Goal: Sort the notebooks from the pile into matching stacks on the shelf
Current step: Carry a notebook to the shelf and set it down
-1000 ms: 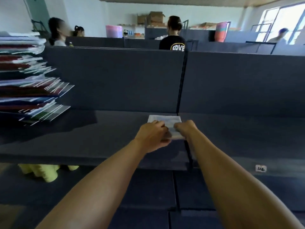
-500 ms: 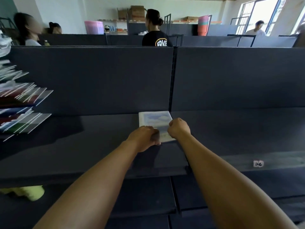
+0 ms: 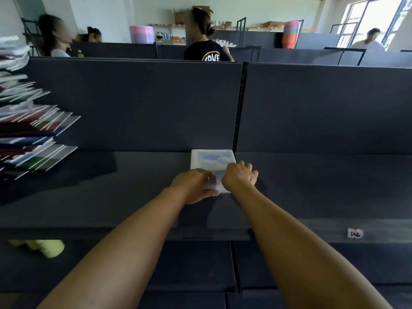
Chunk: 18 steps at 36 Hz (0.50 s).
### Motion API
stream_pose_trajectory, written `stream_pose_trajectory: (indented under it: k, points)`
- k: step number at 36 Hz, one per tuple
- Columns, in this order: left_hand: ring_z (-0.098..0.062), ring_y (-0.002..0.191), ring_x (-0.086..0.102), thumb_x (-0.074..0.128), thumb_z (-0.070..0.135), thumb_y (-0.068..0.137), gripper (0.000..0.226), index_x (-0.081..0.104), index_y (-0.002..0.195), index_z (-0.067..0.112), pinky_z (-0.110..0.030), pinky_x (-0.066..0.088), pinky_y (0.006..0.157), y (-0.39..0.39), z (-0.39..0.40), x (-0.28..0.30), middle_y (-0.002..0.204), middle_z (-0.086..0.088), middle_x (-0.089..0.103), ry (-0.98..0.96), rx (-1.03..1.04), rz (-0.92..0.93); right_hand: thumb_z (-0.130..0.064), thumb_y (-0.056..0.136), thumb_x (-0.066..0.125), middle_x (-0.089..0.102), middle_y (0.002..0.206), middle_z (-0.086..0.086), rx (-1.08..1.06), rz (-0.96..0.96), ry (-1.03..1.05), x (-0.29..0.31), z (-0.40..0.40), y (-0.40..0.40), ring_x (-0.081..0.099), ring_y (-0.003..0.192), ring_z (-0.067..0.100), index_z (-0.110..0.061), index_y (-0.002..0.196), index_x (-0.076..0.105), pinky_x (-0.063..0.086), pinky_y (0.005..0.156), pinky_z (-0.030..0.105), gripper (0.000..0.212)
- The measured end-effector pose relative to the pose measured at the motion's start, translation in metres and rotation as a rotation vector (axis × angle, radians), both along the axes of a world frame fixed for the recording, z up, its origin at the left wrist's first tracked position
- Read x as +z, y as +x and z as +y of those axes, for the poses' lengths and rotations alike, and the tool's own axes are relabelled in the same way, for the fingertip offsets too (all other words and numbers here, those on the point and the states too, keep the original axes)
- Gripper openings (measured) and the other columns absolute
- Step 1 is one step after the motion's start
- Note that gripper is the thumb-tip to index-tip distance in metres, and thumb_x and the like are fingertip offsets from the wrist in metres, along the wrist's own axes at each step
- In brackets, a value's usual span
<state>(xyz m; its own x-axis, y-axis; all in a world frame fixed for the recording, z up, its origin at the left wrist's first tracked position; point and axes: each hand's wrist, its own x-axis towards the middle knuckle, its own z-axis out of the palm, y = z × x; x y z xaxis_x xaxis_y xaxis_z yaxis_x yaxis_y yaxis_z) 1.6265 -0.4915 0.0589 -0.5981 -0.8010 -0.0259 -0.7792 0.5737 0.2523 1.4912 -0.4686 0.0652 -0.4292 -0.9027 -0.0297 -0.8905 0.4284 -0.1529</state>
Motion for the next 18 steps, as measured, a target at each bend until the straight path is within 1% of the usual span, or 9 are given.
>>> stream_pose_trajectory:
  k: [2,5,9,15,18]
  points:
    - [-0.022,0.122,0.050,0.050,0.050,0.094,0.050,0.048,0.135,0.022,-0.037,0.044,0.094,0.010,0.004,-0.001,0.141,0.002,0.048,-0.060,0.057,0.032,-0.012,0.091,0.046,0.041,0.137,0.008,0.023,0.002,-0.012,-0.003,0.002,0.001,0.034,0.128,0.029,-0.014,0.129,0.051,0.031,0.102,0.039,0.038]
    - [-0.024,0.117,0.051,0.043,0.049,0.097,0.046,0.051,0.131,0.018,-0.036,0.044,0.092,0.034,0.005,-0.002,0.136,-0.001,0.049,-0.147,0.137,0.029,-0.013,0.091,0.046,0.041,0.137,0.007,0.071,0.006,-0.049,-0.005,0.003,0.007,0.034,0.127,0.028,-0.017,0.133,0.049,0.031,0.102,0.040,0.042]
    - [-0.022,0.127,0.044,0.040,0.049,0.099,0.051,0.044,0.140,0.020,-0.035,0.039,0.100,0.080,0.007,0.008,0.143,0.000,0.044,-0.230,0.257,-0.030,-0.013,0.092,0.043,0.041,0.140,0.007,0.154,-0.009,-0.126,-0.002,-0.004,0.026,0.034,0.129,0.028,-0.021,0.137,0.047,0.028,0.105,0.041,0.046]
    - [-0.022,0.125,0.046,0.041,0.047,0.099,0.047,0.049,0.136,0.019,-0.036,0.038,0.099,0.157,0.017,0.038,0.138,-0.001,0.049,-0.342,0.421,-0.071,-0.015,0.092,0.043,0.049,0.131,0.008,0.307,0.007,-0.210,0.018,-0.021,0.081,0.040,0.125,0.029,-0.020,0.128,0.054,0.031,0.100,0.039,0.038]
    - [-0.022,0.123,0.048,0.041,0.046,0.099,0.044,0.052,0.133,0.020,-0.036,0.038,0.098,0.196,0.023,0.055,0.134,-0.001,0.051,-0.399,0.500,-0.070,-0.015,0.091,0.043,0.049,0.131,0.007,0.412,0.021,-0.251,0.035,-0.030,0.115,0.039,0.123,0.028,-0.021,0.126,0.054,0.031,0.099,0.039,0.038]
